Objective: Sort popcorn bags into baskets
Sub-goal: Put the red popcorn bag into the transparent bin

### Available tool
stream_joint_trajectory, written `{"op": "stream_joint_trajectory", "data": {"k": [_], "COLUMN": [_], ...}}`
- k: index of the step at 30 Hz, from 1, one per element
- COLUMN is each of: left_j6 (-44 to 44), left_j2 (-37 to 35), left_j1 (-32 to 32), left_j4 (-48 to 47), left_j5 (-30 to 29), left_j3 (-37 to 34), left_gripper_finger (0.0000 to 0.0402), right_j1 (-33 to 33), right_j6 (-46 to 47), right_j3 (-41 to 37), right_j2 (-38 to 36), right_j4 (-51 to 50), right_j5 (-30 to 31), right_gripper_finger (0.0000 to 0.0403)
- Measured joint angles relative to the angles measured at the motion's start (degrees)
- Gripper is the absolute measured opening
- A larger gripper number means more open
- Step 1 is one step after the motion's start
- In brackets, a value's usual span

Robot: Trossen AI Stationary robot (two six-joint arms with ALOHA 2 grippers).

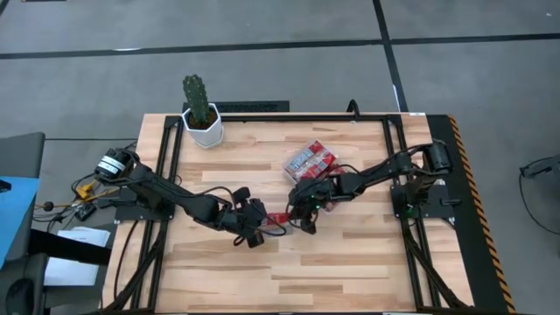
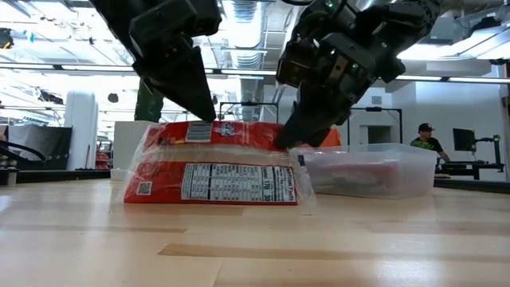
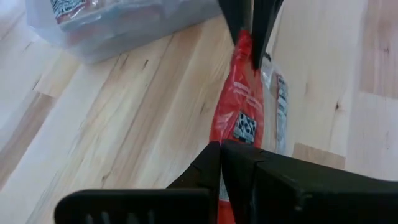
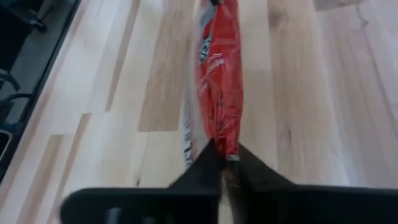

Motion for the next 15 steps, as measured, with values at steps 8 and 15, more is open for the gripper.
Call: {"op": "stream_joint_trajectory", "data": {"k": [8,15], "left_j6": [0.02,3.24], "left_j2": [-1.29,-7.61], "left_j1": [0.07,0.61], "left_j4": [-0.97,-8.26], "left_j5": [-0.53,-2.50], "left_j3": [0.72,6.03], "left_gripper_finger": [0.0003,0.0058], "right_j1": [-2.10,-9.38], "right_j6": [1.35,0.93], "right_j3": [-0.02,-0.07], "right_j2": [-1.34,-9.37], "right_j4": [-1.16,-9.08], "right_j5": [-4.30,-12.70], "right_gripper_finger": [0.0006,0.0005]}}
